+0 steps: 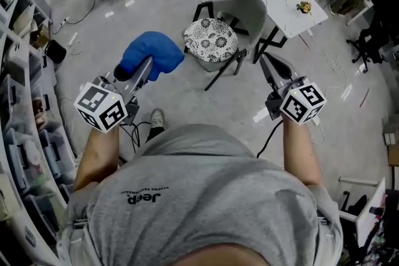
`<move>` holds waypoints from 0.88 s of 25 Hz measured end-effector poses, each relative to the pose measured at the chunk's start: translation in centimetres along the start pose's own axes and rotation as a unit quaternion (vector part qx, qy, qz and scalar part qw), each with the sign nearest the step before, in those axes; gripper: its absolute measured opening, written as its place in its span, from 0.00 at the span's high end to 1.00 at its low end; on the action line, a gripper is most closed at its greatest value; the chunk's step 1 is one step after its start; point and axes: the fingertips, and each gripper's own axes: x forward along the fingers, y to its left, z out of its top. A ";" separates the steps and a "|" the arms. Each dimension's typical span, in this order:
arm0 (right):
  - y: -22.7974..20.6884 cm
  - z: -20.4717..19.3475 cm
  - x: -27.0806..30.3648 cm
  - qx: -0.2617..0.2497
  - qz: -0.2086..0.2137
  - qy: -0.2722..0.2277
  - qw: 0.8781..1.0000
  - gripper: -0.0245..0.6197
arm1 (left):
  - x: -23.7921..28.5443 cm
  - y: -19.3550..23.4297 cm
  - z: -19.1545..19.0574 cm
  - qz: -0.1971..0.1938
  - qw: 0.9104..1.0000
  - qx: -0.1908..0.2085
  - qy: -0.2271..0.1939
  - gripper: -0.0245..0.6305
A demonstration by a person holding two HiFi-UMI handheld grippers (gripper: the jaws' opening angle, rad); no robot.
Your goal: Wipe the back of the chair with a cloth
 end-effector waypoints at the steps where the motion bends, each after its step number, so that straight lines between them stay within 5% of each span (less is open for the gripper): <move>1: -0.1 -0.1 0.9 0.000 -0.005 0.002 1.000 0.96 | 0.3 1.1 0.0 -0.005 1.000 -0.002 -0.002 0.77; 13: -1.0 2.6 19.2 -0.012 -0.091 -0.014 0.996 0.96 | 7.2 21.3 3.7 -0.098 0.995 0.021 -0.012 0.77; 22: -2.2 3.0 32.4 -0.001 -0.111 -0.006 0.994 0.96 | 11.2 34.0 5.2 -0.130 0.991 0.018 0.005 0.77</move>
